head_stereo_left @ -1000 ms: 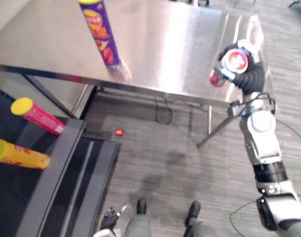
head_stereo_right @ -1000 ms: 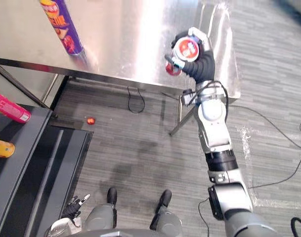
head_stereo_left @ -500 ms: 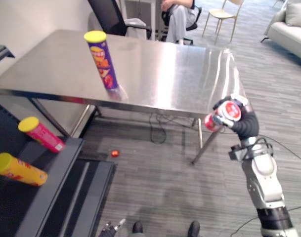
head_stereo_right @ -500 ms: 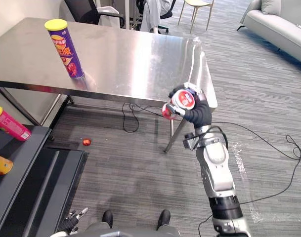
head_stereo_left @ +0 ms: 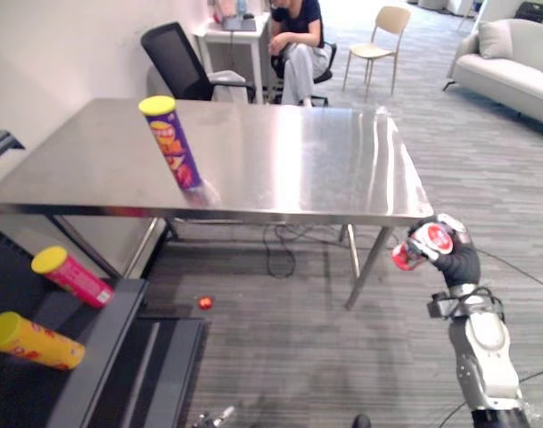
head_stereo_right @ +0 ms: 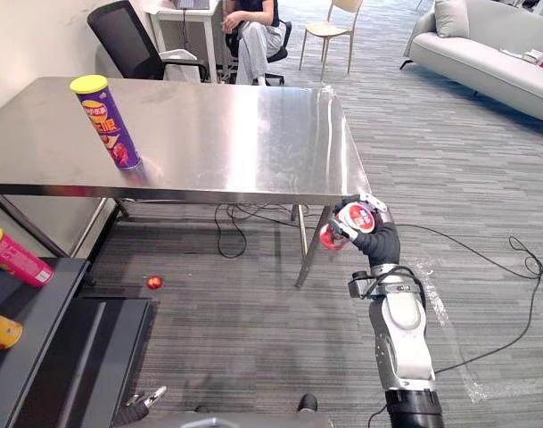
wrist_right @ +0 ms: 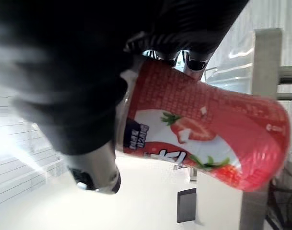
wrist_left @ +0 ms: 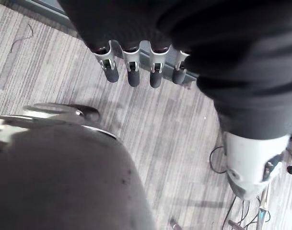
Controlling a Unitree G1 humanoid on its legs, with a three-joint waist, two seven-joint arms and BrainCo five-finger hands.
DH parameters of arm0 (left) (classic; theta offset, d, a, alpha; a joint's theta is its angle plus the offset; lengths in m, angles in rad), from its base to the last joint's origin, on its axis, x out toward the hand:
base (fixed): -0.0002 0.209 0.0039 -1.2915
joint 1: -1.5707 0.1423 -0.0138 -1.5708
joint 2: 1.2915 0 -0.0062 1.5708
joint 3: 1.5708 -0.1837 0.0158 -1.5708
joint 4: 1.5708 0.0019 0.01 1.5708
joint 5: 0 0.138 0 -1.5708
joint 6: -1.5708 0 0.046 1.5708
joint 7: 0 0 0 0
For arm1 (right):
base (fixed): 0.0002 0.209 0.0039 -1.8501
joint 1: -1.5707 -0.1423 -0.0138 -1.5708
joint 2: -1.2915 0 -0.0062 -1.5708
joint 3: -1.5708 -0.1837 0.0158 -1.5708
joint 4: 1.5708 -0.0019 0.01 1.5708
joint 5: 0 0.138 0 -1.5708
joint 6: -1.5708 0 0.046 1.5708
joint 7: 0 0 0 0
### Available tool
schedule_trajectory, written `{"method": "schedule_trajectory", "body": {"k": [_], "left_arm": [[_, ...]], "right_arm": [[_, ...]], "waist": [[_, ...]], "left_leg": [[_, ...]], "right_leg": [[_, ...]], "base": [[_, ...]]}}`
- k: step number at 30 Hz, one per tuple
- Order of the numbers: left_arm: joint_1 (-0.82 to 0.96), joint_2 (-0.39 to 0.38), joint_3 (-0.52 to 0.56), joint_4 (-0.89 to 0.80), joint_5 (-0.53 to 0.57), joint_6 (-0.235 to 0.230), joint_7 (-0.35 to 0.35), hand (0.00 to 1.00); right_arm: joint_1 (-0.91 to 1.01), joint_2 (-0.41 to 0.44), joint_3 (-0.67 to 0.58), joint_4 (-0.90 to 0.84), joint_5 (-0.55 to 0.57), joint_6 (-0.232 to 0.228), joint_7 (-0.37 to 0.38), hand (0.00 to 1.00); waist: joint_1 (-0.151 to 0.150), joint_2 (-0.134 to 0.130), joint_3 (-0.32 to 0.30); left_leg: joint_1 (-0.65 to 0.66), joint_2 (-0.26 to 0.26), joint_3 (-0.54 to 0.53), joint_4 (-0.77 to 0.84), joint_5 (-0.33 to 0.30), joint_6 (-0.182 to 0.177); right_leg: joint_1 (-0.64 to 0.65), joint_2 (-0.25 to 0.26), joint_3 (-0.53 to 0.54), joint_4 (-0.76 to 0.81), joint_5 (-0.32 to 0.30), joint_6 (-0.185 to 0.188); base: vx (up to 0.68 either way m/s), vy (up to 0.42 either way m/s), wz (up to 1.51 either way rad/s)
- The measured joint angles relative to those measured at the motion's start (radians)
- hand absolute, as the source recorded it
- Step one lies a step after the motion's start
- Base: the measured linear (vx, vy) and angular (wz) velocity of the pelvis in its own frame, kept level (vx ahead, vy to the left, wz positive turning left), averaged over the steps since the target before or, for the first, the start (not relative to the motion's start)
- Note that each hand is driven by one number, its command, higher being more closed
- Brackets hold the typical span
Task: Put the gum and the chips on the shelf.
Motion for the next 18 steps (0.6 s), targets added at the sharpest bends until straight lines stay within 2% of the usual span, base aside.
{"method": "schedule_trajectory", "body": {"k": [2,4,6,7,8,9,10,11,12,13,15,17,18], "left_arm": [[-0.006,-0.004,0.000,-0.006,-0.018,0.001,-0.003,0.00],[-0.010,-0.011,-0.001,-0.013,-0.056,0.002,-0.007,0.00],[-0.014,-0.024,-0.005,-0.036,-0.076,0.006,-0.015,0.00],[-0.014,-0.029,-0.008,-0.045,-0.075,0.007,-0.016,0.00],[-0.015,-0.033,-0.011,-0.053,-0.075,0.007,-0.019,0.00],[-0.021,-0.030,-0.007,-0.047,-0.075,0.008,-0.020,0.00],[-0.034,-0.030,0.010,-0.038,-0.078,0.011,-0.026,0.00],[-0.034,-0.030,0.012,-0.039,-0.079,0.015,-0.027,0.00],[-0.025,-0.037,0.020,-0.039,-0.083,0.025,-0.030,0.00],[-0.008,-0.043,0.022,-0.040,-0.083,0.025,-0.032,0.00],[0.012,-0.056,0.045,-0.040,-0.082,0.028,-0.036,0.00],[0.014,-0.070,0.079,-0.040,-0.072,0.028,-0.038,0.00],[0.017,-0.078,0.089,-0.041,-0.067,0.028,-0.039,0.00]], "right_arm": [[-0.053,0.002,0.062,0.054,-0.002,0.017,0.000,1.00],[-0.107,0.005,0.117,0.095,-0.002,0.019,0.000,1.00],[-0.164,0.008,0.168,0.108,0.005,0.017,0.003,1.00],[-0.178,0.007,0.167,0.108,0.006,0.017,0.003,1.00],[-0.197,0.004,0.164,0.109,0.008,0.015,0.002,1.00],[-0.214,0.005,0.162,0.111,0.007,0.015,0.002,1.00],[-0.225,0.006,0.132,0.113,0.006,0.014,-0.001,1.00],[-0.218,0.005,0.114,0.114,0.005,0.015,-0.004,1.00],[-0.193,0.010,0.080,0.113,0.002,0.015,-0.006,1.00],[-0.166,0.010,0.052,0.113,-0.003,0.016,-0.012,1.00],[-0.129,0.010,0.016,0.106,-0.017,0.016,-0.021,1.00],[-0.106,0.012,-0.024,0.104,-0.036,0.016,-0.021,1.00],[-0.094,0.012,-0.044,0.104,-0.037,0.019,-0.021,1.00]], "waist": [[0.001,0.016,0.032],[0.009,0.025,0.046],[0.037,0.041,0.052],[0.049,0.052,0.056],[0.061,0.065,0.063],[0.069,0.053,0.061],[0.078,0.042,0.081],[0.078,0.038,0.084],[0.065,0.030,0.089],[0.053,0.040,0.086],[0.051,0.049,0.081],[0.047,0.056,0.076],[0.049,0.071,0.067]], "left_leg": [[-0.041,0.021,-0.047,0.064,-0.022,-0.006],[-0.083,0.029,-0.111,0.050,0.009,-0.020],[-0.116,0.040,-0.223,-0.070,0.112,-0.055],[-0.121,0.049,-0.247,-0.116,0.138,-0.066],[-0.116,0.081,-0.245,-0.209,0.145,-0.063],[-0.121,0.104,-0.149,-0.261,0.110,-0.013],[-0.182,0.113,0.030,-0.186,0.126,0.074],[-0.200,0.108,0.095,-0.123,0.151,0.095],[-0.203,0.108,0.214,-0.014,0.174,0.116],[-0.165,0.126,0.297,0.052,0.169,0.109],[-0.096,0.169,0.365,0.096,0.146,0.074],[-0.030,0.185,0.375,0.073,0.149,0.056],[0.011,0.185,0.369,0.030,0.186,0.046]], "right_leg": [[-0.004,0.004,-0.032,0.049,-0.031,-0.013],[-0.005,0.015,-0.092,0.042,-0.036,-0.022],[-0.029,0.029,-0.201,0.057,-0.058,-0.057],[-0.033,0.044,-0.222,0.058,-0.069,-0.075],[-0.030,0.069,-0.256,0.035,-0.073,-0.100],[-0.026,0.063,-0.314,-0.002,-0.069,-0.128],[-0.034,0.015,-0.409,0.007,-0.081,-0.158],[-0.033,-0.007,-0.443,0.007,-0.083,-0.163],[-0.010,-0.040,-0.520,0.000,-0.083,-0.166],[0.019,-0.058,-0.589,-0.003,-0.079,-0.160],[0.034,-0.063,-0.663,-0.006,-0.077,-0.156],[0.029,-0.061,-0.717,-0.008,-0.069,-0.146],[0.025,-0.057,-0.741,-0.010,-0.063,-0.145]], "base": [[-0.15,-0.097,0.46],[-0.15,-0.144,0.91],[-0.12,-0.194,1.33],[-0.13,-0.257,1.31],[-0.13,-0.237,1.31],[-0.21,-0.289,1.94],[-0.16,-0.212,1.84],[-0.14,-0.241,2.08],[-0.06,-0.188,1.90],[-0.06,-0.160,1.85],[-0.08,-0.042,1.35],[-0.10,0.108,0.97],[-0.11,0.223,0.66]]}}
